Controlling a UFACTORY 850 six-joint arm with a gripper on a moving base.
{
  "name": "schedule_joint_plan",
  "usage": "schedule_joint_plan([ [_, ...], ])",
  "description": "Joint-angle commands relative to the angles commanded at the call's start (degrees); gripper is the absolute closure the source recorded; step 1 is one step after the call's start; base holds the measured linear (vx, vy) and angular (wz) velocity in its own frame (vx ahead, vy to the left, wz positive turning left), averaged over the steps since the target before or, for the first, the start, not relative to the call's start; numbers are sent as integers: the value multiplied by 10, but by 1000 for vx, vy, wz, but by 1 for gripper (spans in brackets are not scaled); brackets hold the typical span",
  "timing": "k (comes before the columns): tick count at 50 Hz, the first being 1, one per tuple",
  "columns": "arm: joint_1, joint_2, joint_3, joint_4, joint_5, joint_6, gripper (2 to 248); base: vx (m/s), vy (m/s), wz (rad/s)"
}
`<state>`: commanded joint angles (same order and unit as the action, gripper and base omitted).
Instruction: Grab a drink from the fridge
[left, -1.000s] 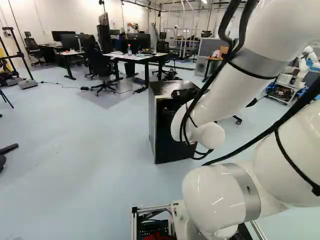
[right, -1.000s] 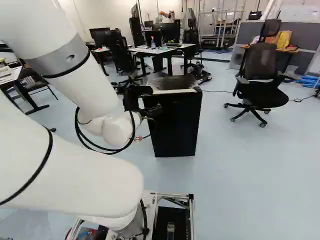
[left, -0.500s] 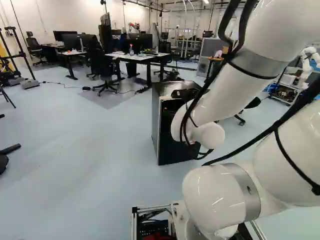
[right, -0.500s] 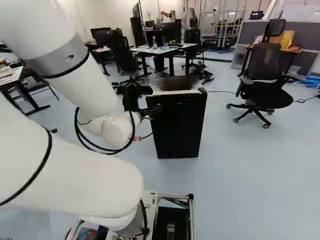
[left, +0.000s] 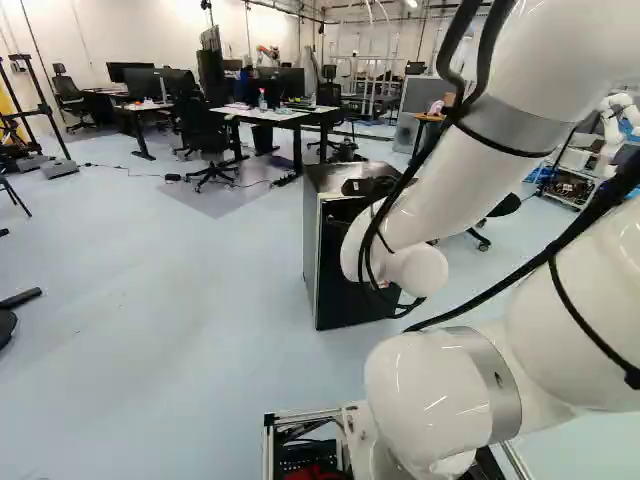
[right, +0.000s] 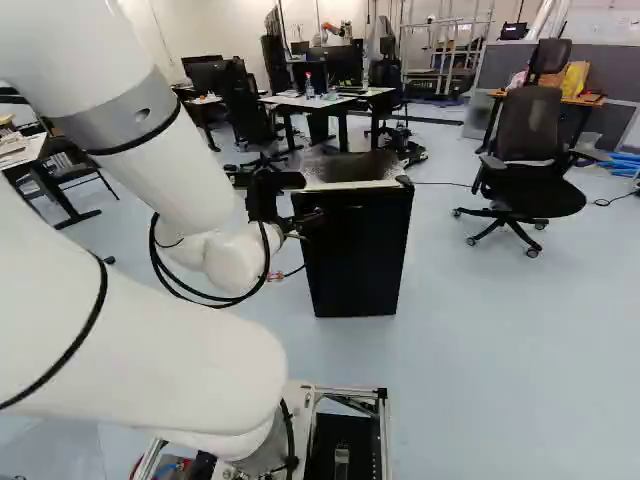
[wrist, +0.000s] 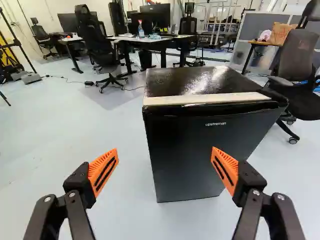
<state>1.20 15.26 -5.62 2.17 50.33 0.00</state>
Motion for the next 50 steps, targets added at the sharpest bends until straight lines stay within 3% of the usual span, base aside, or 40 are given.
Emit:
schedule_joint_plan([
  [50,112,-51,-45,200,73,0,3,0,0,0],
])
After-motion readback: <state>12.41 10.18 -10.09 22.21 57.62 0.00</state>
